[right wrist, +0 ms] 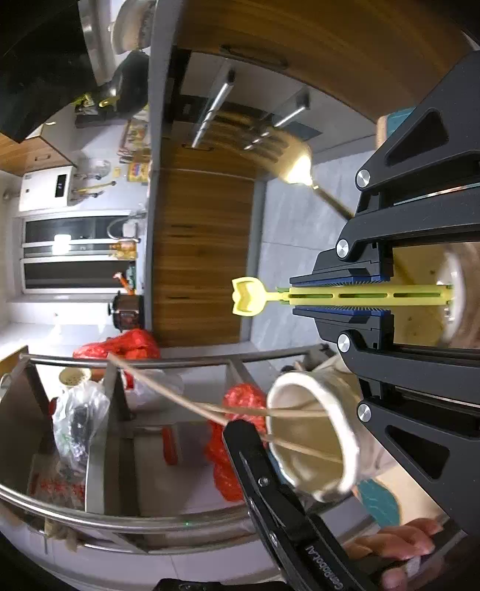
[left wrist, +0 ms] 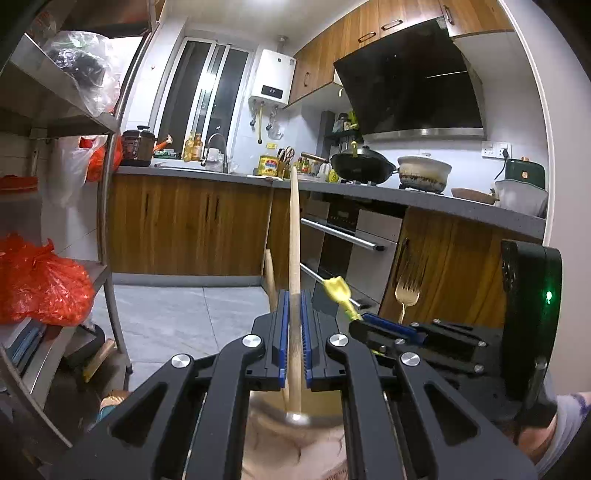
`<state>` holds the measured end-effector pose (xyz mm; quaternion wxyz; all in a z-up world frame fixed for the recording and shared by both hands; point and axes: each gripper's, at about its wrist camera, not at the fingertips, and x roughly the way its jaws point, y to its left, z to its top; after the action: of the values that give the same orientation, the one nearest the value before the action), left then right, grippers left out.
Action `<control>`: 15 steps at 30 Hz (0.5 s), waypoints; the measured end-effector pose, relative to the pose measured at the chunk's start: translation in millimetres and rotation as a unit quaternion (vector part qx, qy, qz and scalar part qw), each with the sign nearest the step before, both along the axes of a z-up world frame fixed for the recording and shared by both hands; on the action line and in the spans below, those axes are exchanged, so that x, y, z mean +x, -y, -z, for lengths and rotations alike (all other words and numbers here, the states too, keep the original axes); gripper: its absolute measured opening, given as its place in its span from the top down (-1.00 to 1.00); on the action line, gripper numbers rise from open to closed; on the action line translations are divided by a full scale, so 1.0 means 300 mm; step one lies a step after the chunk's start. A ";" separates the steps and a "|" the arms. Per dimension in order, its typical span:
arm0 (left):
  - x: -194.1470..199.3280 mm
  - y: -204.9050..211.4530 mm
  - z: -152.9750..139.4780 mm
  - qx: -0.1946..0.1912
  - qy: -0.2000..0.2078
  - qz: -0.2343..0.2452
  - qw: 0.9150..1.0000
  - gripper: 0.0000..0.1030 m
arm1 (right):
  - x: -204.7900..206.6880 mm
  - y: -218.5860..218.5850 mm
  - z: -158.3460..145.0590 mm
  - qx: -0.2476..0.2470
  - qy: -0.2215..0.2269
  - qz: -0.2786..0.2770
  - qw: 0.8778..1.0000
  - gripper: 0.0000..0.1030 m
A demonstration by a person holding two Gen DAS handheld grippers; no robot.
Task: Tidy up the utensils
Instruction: 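Drop the chopstick in the tall vase while the right drops the tongs in the small one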
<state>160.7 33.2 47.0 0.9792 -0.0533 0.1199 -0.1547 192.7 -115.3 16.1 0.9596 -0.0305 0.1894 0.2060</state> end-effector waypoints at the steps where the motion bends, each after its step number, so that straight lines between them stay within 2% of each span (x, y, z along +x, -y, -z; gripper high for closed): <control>1: -0.005 -0.001 0.001 0.001 -0.003 0.000 1.000 0.88 | 0.000 0.010 -0.001 0.002 -0.006 -0.001 1.000 0.80; 6: -0.008 0.023 0.011 0.028 -0.017 0.004 0.999 0.88 | -0.011 0.039 -0.004 0.019 -0.034 -0.011 0.999 0.80; 13: -0.017 0.036 0.010 0.034 -0.025 0.011 0.999 0.86 | -0.012 0.016 0.012 0.002 -0.057 -0.017 0.998 0.79; 15: -0.025 0.038 0.003 0.036 -0.023 0.011 0.999 0.84 | -0.016 0.020 0.008 0.004 -0.058 -0.017 0.998 0.72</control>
<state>153.2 21.9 45.9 0.9757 -0.0201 0.1486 -0.1599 187.9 -121.2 13.7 0.9433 -0.0182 0.2435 0.2247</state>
